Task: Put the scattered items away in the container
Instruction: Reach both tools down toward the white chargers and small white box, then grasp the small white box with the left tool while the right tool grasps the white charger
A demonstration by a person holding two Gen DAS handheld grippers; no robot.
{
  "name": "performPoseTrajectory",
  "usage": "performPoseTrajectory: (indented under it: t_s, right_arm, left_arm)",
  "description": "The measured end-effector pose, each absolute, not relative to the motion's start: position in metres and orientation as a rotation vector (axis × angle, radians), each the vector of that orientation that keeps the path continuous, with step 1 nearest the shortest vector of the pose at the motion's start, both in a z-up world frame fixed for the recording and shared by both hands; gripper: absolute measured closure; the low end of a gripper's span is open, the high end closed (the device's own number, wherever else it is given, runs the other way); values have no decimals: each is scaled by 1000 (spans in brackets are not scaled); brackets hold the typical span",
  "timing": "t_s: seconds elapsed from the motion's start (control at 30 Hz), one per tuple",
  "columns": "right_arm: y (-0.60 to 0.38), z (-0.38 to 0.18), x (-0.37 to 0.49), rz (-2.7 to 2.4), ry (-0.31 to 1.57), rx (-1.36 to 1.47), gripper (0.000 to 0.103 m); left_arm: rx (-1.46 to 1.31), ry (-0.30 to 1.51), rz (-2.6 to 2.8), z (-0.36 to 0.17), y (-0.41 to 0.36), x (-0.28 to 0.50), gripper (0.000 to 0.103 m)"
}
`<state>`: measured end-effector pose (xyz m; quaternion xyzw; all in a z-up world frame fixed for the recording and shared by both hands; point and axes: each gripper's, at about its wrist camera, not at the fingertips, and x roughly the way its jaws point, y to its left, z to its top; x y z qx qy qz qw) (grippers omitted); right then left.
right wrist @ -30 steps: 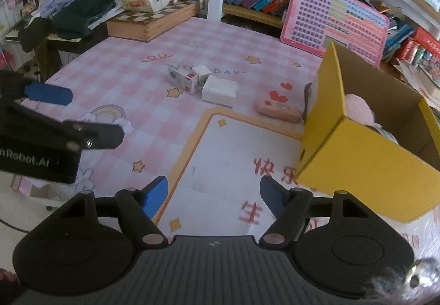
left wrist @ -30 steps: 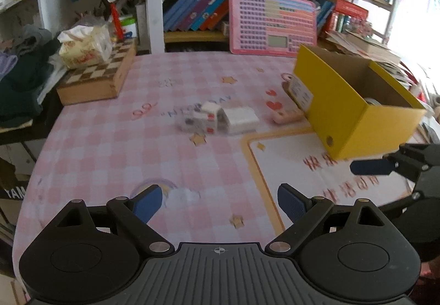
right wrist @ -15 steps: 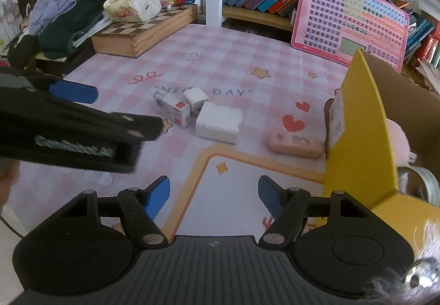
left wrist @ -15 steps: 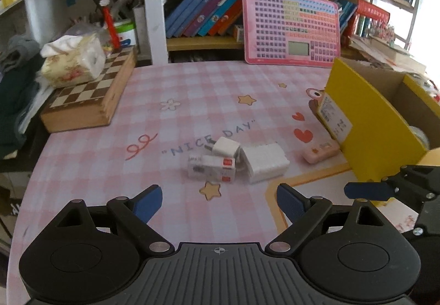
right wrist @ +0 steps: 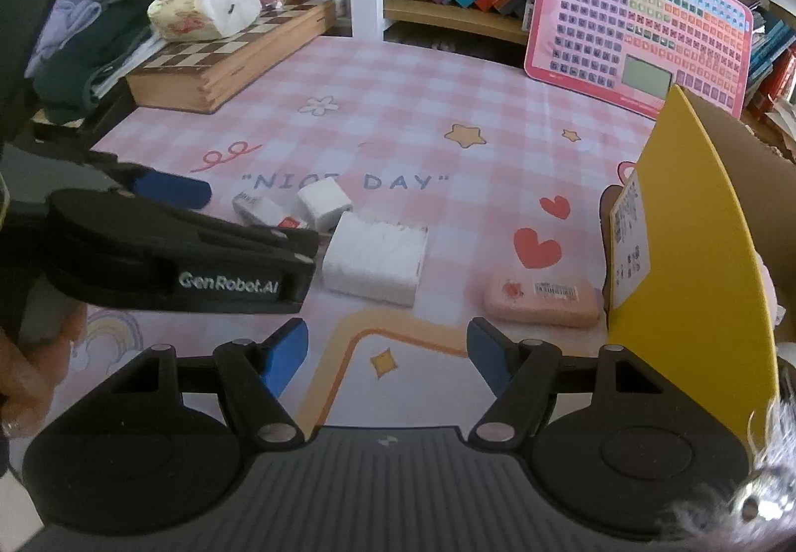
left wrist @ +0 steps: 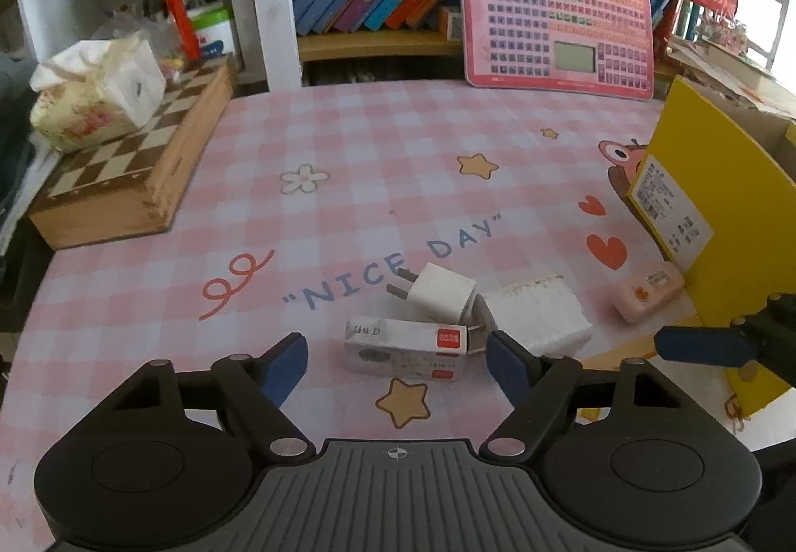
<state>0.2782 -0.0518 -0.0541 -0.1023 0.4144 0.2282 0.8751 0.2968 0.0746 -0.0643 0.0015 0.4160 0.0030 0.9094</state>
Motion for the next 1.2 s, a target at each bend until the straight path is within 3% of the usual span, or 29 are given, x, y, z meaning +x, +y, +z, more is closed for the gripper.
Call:
performPoseTrajectory:
  t_s: [0.1, 0.2, 0.27, 0.87, 0.93, 1.2]
  right_arm:
    - [-50, -56, 285, 470, 867, -205, 33]
    - [-47, -58, 291, 454, 869, -198, 33]
    - [-45, -60, 297, 444, 874, -188, 33]
    - [-21, -77, 324, 405, 893, -152, 34]
    - [-19, -78, 323, 403, 878, -176, 39]
    - [-17, -74, 313, 449, 844, -223, 40]
  left_arm:
    - [-7, 865, 10, -69, 78, 300, 30]
    - [-64, 858, -23, -70, 86, 302, 47]
    - [-75, 860, -15, -69, 89, 301, 49]
    - [-145, 854, 51, -48, 126, 254, 50]
    - [-145, 860, 53, -49, 127, 250, 50]
    - [-147, 851, 46, -47, 127, 240, 50]
